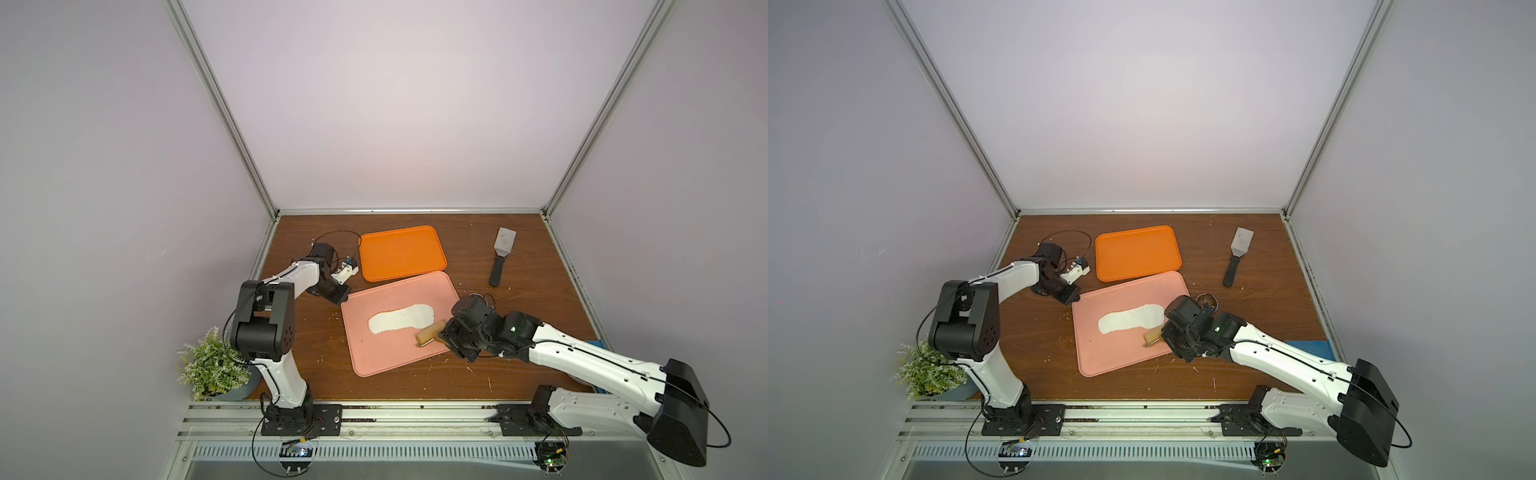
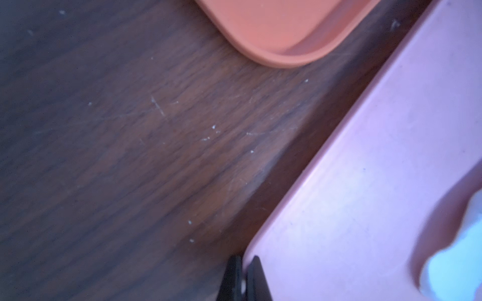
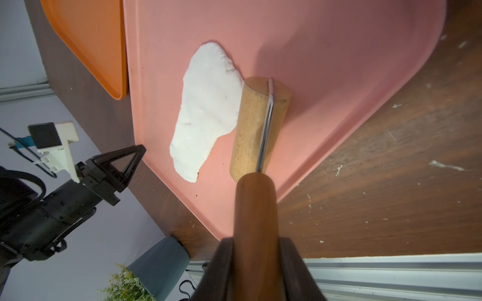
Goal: Roll out the dumpling wrappers from the dough
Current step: Flatten out the dough on the work surface.
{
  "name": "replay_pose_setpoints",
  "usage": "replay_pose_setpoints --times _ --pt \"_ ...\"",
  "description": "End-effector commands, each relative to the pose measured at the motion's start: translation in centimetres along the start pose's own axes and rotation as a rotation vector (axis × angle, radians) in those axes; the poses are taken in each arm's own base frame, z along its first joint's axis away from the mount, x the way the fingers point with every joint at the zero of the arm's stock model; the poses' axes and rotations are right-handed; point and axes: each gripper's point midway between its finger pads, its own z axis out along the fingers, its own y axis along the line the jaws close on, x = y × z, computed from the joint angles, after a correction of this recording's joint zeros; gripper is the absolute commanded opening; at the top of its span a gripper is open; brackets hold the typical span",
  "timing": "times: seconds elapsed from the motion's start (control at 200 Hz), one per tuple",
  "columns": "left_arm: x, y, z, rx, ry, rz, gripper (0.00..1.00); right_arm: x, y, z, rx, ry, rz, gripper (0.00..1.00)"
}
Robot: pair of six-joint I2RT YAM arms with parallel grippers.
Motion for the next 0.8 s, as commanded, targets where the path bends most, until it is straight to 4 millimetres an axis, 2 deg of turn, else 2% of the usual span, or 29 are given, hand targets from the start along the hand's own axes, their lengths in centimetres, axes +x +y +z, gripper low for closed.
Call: replay_pose_setpoints --times 0.0,0.11,0.19,0.285,0.425,0.575,0.796 --pt "5.1 3.4 4.6 -0.128 0.162 -0.06 0.0 -1.4 -2.7 -0.1 0.195 -0.061 -0.072 0.0" --pt "5.0 3.0 4.6 -0.108 0.153 -0.055 0.0 -0.5 3.8 -0.7 0.041 -0.035 -0.169 0.0" --pt "5.1 3.0 4.7 -0.107 0.157 -0.055 0.0 0.3 7.5 -1.0 -0.048 -0.003 -0.223 0.0" --pt "5.1 3.0 4.8 -0.106 0.159 -0.056 0.0 1.1 10.3 -1.2 -0.118 0.007 -0.258 0.0" --pt "5.3 3.0 4.9 -0.104 0.164 -0.055 0.0 1.8 13.0 -1.5 -0.191 0.027 -0.274 0.0" --pt "5.3 3.0 4.9 -0.108 0.165 -0.057 0.0 2.1 14.0 -0.6 -0.202 0.032 -0.265 0.0" --pt "5.4 3.1 5.0 -0.113 0.172 -0.057 0.0 2.6 11.6 3.6 -0.137 0.062 -0.253 0.0"
